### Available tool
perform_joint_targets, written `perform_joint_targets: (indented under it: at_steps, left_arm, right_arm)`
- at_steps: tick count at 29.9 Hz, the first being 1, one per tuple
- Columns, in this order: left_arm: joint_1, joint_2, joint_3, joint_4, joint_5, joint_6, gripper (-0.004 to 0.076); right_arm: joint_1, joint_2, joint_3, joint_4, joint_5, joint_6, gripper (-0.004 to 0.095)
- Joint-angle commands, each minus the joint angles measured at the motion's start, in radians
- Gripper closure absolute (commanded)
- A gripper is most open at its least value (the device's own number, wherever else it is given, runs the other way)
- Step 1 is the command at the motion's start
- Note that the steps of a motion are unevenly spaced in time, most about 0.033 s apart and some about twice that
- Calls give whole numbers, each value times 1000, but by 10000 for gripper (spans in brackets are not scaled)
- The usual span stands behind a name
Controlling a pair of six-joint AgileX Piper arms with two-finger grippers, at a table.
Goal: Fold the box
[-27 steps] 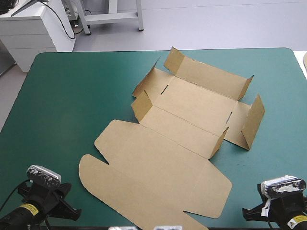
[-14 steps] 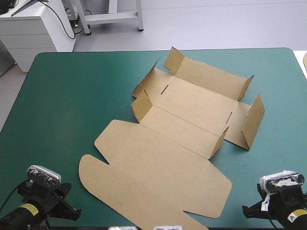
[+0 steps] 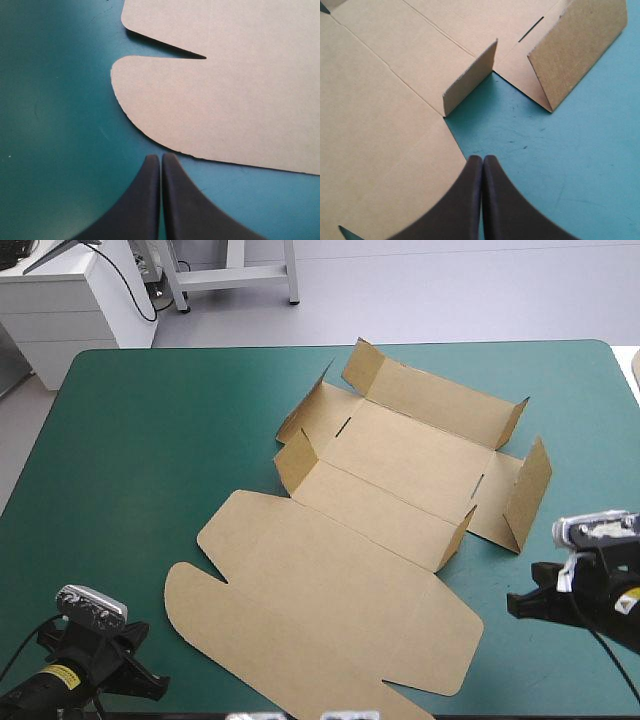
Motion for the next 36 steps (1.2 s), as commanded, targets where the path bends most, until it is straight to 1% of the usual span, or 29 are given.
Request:
perform_joint_targets:
  at_steps: [1, 4, 7, 9, 12, 17, 19, 22, 25, 27, 32, 36]
  left_arm:
    - [1, 6, -34, -18, -49, -1, 731]
    - [1, 6, -34, -18, -49, -1, 731]
    - [1, 6, -34, -18, -49, -1, 731]
    - [1, 6, -34, -18, -49, -1, 731]
    - [1, 6, -34, -18, -49, -1, 731]
    - [1, 6, -34, -18, -49, -1, 731]
    - [1, 6, -34, -18, -49, -1, 731]
    - [1, 6, -34, -18, -49, -1, 731]
    - [1, 6, -34, -18, -49, -1, 731]
    - [1, 6, -34, -18, -51, -1, 731]
    - [1, 6, -34, -18, -53, -1, 731]
    - [1, 6, -34, -18, -54, -1, 731]
  right_arm:
    - [1, 130, -115, 83, -5, 34, 917]
    - [1, 229, -168, 154, 19, 36, 904]
    - [1, 314, -195, 206, 9, 36, 905]
    - [1, 367, -202, 210, 1, 45, 905]
    - [1, 435, -202, 208, -1, 114, 905]
    - [1, 549, -202, 208, 8, 177, 902]
    - [1, 584, -202, 208, 8, 214, 871]
    - [1, 635, -202, 208, 8, 225, 766]
    - [1, 676, -202, 212, 8, 254, 632]
    - [1, 696, -202, 226, 6, 256, 575]
    - [5, 737, -202, 317, -45, 256, 567]
    - [42, 775, -202, 329, -87, 260, 567]
